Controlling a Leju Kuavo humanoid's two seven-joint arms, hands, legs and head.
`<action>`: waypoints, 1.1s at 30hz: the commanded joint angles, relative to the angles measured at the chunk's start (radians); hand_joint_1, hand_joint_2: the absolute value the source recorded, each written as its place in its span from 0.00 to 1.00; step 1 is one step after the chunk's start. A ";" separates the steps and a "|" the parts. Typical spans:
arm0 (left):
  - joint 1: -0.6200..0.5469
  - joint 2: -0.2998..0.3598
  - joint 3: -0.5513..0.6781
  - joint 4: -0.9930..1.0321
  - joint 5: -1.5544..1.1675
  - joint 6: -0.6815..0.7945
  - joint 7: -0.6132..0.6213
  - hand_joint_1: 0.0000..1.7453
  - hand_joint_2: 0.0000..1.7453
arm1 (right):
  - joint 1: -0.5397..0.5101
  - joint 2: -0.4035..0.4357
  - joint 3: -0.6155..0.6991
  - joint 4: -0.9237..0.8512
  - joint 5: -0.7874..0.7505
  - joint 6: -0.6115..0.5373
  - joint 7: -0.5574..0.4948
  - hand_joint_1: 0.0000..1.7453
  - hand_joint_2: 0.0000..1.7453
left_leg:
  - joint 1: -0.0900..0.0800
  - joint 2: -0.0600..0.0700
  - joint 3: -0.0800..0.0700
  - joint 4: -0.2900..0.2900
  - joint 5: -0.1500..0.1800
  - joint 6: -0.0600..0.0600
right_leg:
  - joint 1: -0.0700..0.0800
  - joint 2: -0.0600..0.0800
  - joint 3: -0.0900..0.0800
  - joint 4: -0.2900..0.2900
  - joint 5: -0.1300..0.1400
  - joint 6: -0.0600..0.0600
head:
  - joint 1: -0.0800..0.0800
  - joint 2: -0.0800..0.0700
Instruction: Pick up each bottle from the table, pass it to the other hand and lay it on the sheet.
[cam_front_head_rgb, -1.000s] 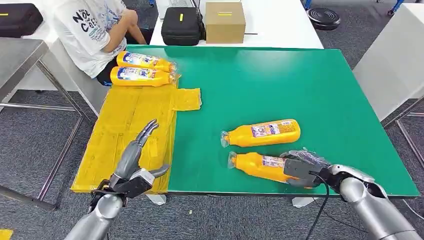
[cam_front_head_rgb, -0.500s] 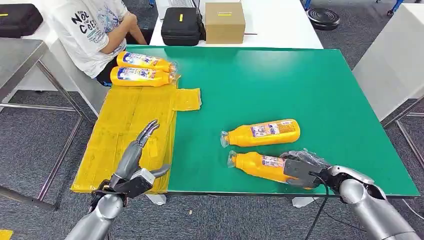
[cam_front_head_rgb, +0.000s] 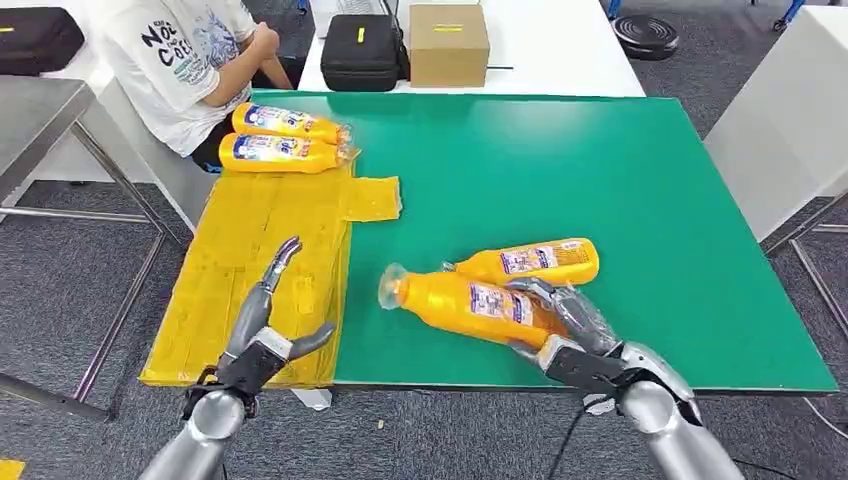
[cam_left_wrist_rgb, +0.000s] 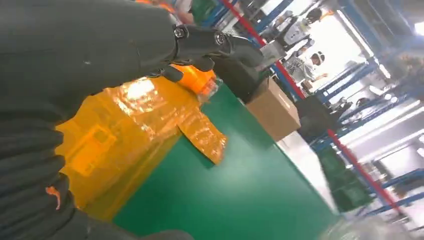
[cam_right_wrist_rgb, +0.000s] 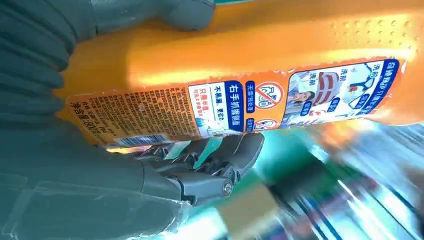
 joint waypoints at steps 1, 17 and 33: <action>0.002 -0.051 0.059 -0.016 0.101 -0.078 0.015 0.00 1.00 | -0.050 0.263 -0.052 -0.021 0.041 -0.075 0.013 1.00 1.00 | 0.001 0.003 0.003 0.000 -0.001 -0.002 | 0.001 0.002 0.002 0.000 0.000 -0.002 | 0.000 0.000; -0.009 -0.065 0.102 -0.042 0.528 -0.402 0.088 0.00 1.00 | -0.131 0.348 -0.072 0.196 0.090 -0.131 -0.005 1.00 1.00 | 0.001 0.002 0.002 0.000 0.000 -0.001 | 0.000 0.002 0.002 0.000 0.000 -0.002 | 0.000 0.000; -0.042 -0.065 0.003 0.049 0.834 -0.612 0.171 0.00 1.00 | -0.175 0.425 0.041 0.443 0.042 -0.143 -0.133 1.00 1.00 | 0.002 0.003 0.009 0.000 -0.003 -0.004 | 0.002 0.003 0.009 -0.001 -0.002 -0.004 | 0.000 0.000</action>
